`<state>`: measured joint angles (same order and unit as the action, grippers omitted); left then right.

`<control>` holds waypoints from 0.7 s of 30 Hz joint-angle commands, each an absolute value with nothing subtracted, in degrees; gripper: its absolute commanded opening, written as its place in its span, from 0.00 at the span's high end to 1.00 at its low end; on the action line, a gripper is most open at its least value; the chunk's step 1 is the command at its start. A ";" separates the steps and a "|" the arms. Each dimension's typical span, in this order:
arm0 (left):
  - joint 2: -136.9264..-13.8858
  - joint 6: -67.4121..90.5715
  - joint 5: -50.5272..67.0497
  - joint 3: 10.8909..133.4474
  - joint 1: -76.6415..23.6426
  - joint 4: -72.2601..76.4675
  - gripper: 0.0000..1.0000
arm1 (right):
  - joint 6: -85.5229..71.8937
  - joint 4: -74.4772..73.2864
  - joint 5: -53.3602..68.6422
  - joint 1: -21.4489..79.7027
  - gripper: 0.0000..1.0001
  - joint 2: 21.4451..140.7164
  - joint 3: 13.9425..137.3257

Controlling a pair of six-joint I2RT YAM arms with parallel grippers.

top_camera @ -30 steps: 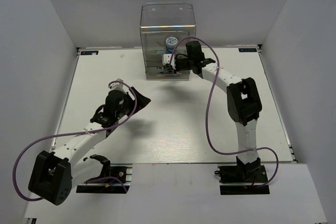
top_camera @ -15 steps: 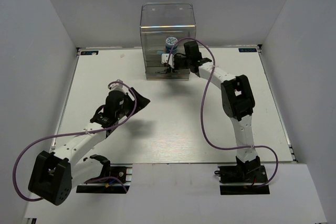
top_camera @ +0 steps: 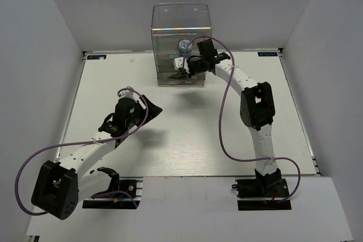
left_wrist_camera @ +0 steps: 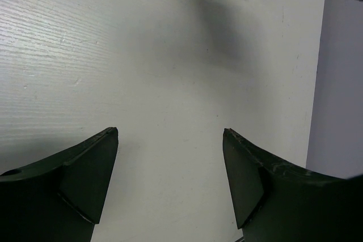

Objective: Sort the stationery into containers
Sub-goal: Place the pen in the drawer, then close the drawer in the storage box.

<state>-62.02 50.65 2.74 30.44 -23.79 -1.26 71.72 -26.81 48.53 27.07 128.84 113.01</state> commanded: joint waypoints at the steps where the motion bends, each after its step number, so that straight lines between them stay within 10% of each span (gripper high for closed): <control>1: -62.05 50.63 2.64 30.50 -23.64 -0.88 0.16 | 78.31 -39.46 48.35 27.68 1.00 132.27 116.63; 21: -62.58 51.77 2.64 30.50 -23.64 -1.41 0.15 | 65.75 -10.39 21.64 29.97 1.00 135.26 106.61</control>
